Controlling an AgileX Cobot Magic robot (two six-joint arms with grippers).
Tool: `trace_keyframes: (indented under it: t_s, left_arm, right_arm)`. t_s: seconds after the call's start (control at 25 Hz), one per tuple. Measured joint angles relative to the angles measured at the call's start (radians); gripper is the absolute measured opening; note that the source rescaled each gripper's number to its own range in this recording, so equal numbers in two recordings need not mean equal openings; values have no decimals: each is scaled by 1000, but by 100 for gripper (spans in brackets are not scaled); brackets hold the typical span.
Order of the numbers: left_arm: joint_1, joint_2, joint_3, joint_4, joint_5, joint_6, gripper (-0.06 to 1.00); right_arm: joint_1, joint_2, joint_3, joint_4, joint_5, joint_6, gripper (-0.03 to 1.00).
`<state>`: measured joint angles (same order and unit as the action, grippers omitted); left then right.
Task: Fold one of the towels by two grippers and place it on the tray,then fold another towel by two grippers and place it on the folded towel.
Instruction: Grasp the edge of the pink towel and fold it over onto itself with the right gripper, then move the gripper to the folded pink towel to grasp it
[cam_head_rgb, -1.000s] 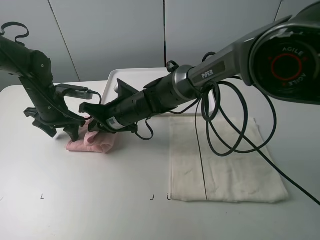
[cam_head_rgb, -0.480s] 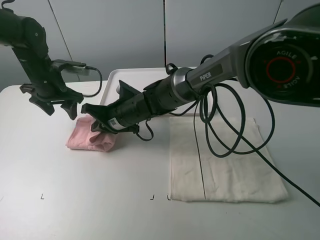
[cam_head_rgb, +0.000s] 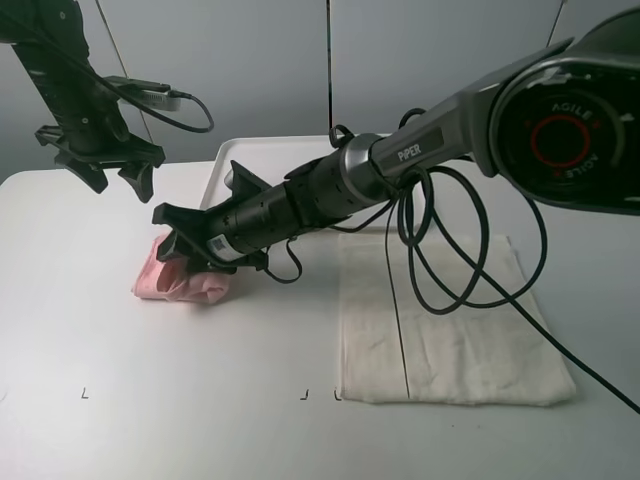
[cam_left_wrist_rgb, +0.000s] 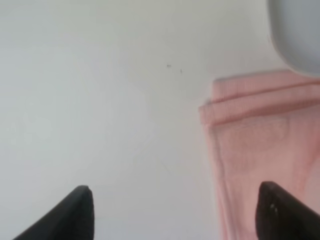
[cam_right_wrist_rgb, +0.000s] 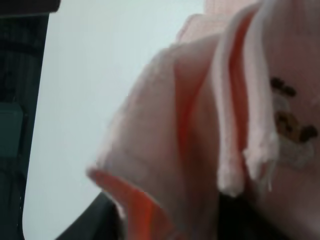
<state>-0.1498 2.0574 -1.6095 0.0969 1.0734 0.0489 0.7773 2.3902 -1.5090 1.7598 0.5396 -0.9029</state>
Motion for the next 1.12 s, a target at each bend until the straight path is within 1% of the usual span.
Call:
trace_keyframes:
  t_s: [0.16,0.2,0.24,0.32,0.36,0.4,0.48,0.56,0.68,0.84,0.92,1.0,1.12]
  left_arm:
    - [0,0,-6,0,13,7,85]
    - [0,0,-6,0,13,12,85]
    - [0,0,-6,0,13,17,85]
    - [0,0,-8,0,13,24,85]
    - [2,0,-8,-2,13,28,85]
    - [4,0,-8,-9,11,30,85]
    - [14,0,-8,-17,11,32,85]
    - [25,0,-8,-20,11,32,85]
    - [42,0,-8,-39,11,34,85]
    - [58,0,-8,-47,15,36,85]
    - [60,0,-8,-47,19,36,85]
    - [60,0,-8,-47,21,38,85]
    - [60,0,-8,-47,21,40,85]
  right_arm:
    - [28,4,-47,-2,-10,4,52]
    - [32,4,-57,-2,-8,4,53]
    - [36,4,-61,-2,1,0,56]
    - [36,4,-65,-5,25,-15,68]
    - [38,4,-67,-28,26,-17,74]
    - [38,0,-67,-63,27,-14,80]
    - [38,-17,-67,-152,27,13,85]
    - [38,-48,-67,-265,14,58,86]
    - [38,-104,-67,-440,-20,161,87]
    - [29,-149,-67,-656,-25,336,87]
    - [4,-152,-67,-733,0,441,87]
    - [-33,-152,-67,-793,28,511,87]
    - [-94,-146,-69,-822,52,580,87]
